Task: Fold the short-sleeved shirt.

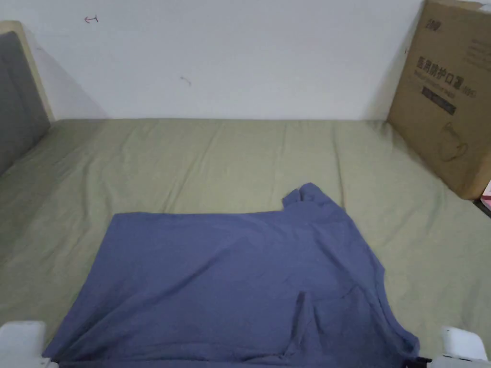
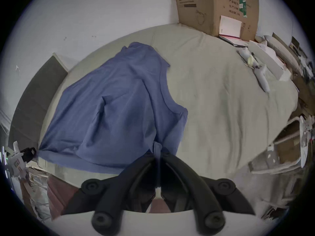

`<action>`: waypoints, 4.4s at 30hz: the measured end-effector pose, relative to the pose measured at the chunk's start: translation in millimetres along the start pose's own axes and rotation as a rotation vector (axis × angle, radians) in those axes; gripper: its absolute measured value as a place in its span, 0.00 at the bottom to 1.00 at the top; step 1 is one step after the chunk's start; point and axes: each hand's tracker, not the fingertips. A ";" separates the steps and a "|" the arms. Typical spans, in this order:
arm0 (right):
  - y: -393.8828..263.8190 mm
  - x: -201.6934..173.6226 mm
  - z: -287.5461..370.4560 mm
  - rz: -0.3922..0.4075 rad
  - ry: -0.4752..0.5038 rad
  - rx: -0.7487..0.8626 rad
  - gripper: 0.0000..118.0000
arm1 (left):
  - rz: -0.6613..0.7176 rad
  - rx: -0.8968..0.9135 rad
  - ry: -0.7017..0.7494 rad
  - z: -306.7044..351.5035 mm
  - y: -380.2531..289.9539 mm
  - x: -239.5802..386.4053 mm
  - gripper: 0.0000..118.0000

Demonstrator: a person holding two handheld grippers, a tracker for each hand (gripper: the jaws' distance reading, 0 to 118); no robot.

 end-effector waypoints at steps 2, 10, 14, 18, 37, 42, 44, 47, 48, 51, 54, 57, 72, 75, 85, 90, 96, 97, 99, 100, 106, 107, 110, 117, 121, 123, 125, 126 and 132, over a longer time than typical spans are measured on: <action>-11.2 -4.6 13.9 -0.025 0.001 -0.002 0.02 | 0.032 -0.017 -0.055 5.7 -12.0 -3.6 0.05; 3.7 32.9 -19.4 0.094 -0.072 0.046 0.58 | 0.138 0.053 -0.132 27.6 -18.5 -18.5 0.89; 3.8 25.1 -3.7 0.134 -0.065 0.088 0.58 | 0.182 0.060 -0.182 42.0 -13.3 -26.5 0.89; -6.2 9.5 17.1 0.220 -0.061 0.148 0.34 | 0.219 0.056 -0.276 54.7 -21.0 -31.8 0.26; -44.4 -10.3 -0.3 0.191 -0.049 0.004 0.00 | 0.279 -0.261 -0.337 -44.6 -42.2 -30.2 0.16; -41.8 -7.6 3.7 0.188 -0.072 0.015 0.00 | 0.246 -0.237 -0.342 -36.6 -33.4 -24.3 0.06; -38.8 -2.6 6.5 0.188 -0.069 0.038 0.00 | 0.222 -0.231 -0.317 -35.0 -30.9 -22.7 0.06; -30.5 4.0 6.1 0.198 -0.067 0.048 0.14 | 0.175 -0.226 -0.304 -27.5 -28.9 -18.8 0.06; -25.7 7.6 2.5 0.199 -0.069 0.042 0.37 | 0.165 -0.227 -0.305 -26.5 -29.1 -18.7 0.06; -17.2 16.1 -11.2 0.177 -0.037 0.049 0.64 | 0.184 -0.230 -0.309 -25.0 -28.9 -21.6 0.06; -16.1 17.2 -32.3 0.256 -0.075 -0.033 0.57 | 0.207 -0.242 -0.314 -25.3 -29.0 -23.3 0.06; -15.6 24.9 -49.4 0.201 -0.030 -0.115 0.02 | 0.195 -0.245 -0.311 -28.5 -29.1 -23.9 0.06; 89.6 8.1 -20.9 0.113 0.011 0.065 0.02 | 0.121 -0.180 -0.270 -20.0 78.7 -25.0 0.06; 126.3 0.2 -54.3 0.114 -0.013 0.043 0.02 | 0.089 -0.194 -0.279 -51.2 115.2 -8.8 0.07; 139.0 -9.6 -92.0 0.175 -0.089 -0.011 0.58 | -0.006 -0.240 -0.207 -85.5 122.5 7.7 0.91; 117.4 -12.8 -49.4 0.209 -0.072 0.075 0.18 | 0.116 -0.187 -0.263 -48.3 94.6 -22.1 0.82; 72.1 -17.0 -41.7 0.185 -0.010 0.061 0.00 | 0.202 -0.230 -0.310 -33.5 47.0 -27.6 0.00; 68.2 -18.0 -44.6 0.195 -0.011 0.030 0.00 | 0.191 -0.229 -0.321 -45.1 43.1 -29.0 0.00; 60.3 -19.6 -51.0 0.201 -0.017 0.015 0.00 | 0.217 -0.236 -0.303 -53.1 45.7 -30.0 0.07; 58.3 -19.6 -52.6 0.202 -0.016 0.007 0.00 | 0.235 -0.230 -0.309 -57.2 48.9 -32.5 0.07; 50.7 -16.2 -55.0 0.164 -0.014 -0.012 0.00 | 0.326 -0.233 -0.330 -108.5 72.1 -26.7 0.75; 49.6 -15.1 -54.8 0.161 -0.018 -0.016 0.00 | 0.330 -0.250 -0.336 -119.2 73.6 -23.8 0.75; 46.9 -9.1 -54.6 0.149 -0.026 -0.027 0.00 | 0.319 -0.365 -0.356 -143.7 68.5 -10.5 0.74; 50.1 6.8 -47.8 0.119 -0.031 -0.017 0.07 | 0.277 -0.278 -0.334 -122.8 73.5 -19.5 0.04; 70.6 13.5 -54.4 0.105 -0.042 0.021 0.70 | 0.270 -0.284 -0.350 -104.0 74.8 -19.7 0.04; 81.9 21.8 -74.1 0.079 -0.032 0.012 0.70 | 0.260 -0.281 -0.357 -99.8 74.6 -20.3 0.04; 88.4 26.6 -97.8 0.060 -0.027 -0.077 0.65 | 0.262 -0.287 -0.363 -98.3 74.6 -19.2 0.04; 88.8 27.3 -110.9 0.074 -0.037 -0.091 0.51 | 0.260 -0.289 -0.364 -97.5 74.1 -18.8 0.04; 86.9 6.2 -114.8 0.147 0.002 -0.124 0.07 | 0.214 -0.292 -0.361 -91.0 75.8 -15.4 0.04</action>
